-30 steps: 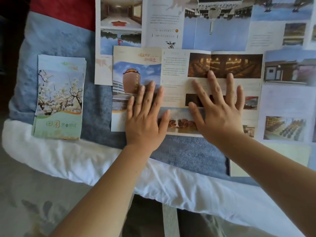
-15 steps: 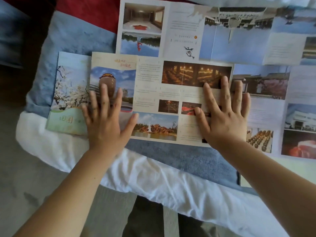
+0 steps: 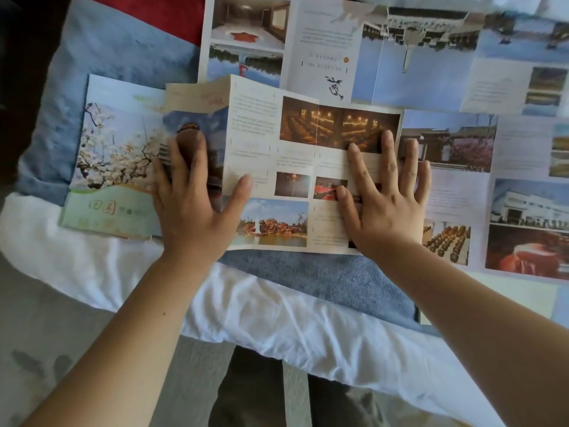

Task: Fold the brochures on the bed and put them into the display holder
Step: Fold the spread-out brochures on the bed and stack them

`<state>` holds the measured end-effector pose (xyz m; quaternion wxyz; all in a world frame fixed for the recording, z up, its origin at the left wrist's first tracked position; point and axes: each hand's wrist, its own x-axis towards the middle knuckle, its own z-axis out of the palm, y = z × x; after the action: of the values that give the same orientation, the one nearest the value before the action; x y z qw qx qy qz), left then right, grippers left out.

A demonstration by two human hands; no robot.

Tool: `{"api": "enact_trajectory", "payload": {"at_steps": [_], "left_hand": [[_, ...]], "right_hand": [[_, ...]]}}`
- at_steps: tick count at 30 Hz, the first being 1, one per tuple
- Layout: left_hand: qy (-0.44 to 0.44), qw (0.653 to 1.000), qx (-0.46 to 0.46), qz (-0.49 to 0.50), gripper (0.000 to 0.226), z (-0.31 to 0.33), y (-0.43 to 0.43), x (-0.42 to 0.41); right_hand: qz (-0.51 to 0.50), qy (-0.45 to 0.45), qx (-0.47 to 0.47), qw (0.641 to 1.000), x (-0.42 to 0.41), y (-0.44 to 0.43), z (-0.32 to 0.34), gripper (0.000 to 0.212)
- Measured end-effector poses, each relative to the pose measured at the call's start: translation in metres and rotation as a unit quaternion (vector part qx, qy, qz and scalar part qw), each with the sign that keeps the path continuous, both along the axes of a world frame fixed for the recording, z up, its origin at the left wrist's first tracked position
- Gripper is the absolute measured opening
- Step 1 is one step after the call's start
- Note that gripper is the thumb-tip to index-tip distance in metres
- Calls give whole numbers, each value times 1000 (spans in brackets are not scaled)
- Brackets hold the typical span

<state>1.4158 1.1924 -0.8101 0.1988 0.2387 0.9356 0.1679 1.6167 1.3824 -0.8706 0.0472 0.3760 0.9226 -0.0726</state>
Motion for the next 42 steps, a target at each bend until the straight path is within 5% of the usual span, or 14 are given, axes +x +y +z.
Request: {"api": "enact_trajectory", "payload": {"at_steps": [10, 16, 27, 35, 42], "left_hand": [[-131, 974, 182, 7, 79, 24, 35, 31], [-182, 967, 180, -6, 92, 34, 55, 67], [-54, 992, -2, -118, 91, 22, 104, 139], [54, 969, -117, -211, 81, -24, 120, 157], [142, 959, -93, -227, 82, -54, 118, 163]], "right_hand": [[2, -5, -10, 1000, 0, 1, 3, 67], [7, -5, -69, 998, 0, 7, 13, 68], [-79, 15, -37, 996, 102, 49, 34, 64], [-132, 19, -40, 990, 145, 53, 24, 67], [-126, 35, -27, 991, 147, 54, 17, 67]]}}
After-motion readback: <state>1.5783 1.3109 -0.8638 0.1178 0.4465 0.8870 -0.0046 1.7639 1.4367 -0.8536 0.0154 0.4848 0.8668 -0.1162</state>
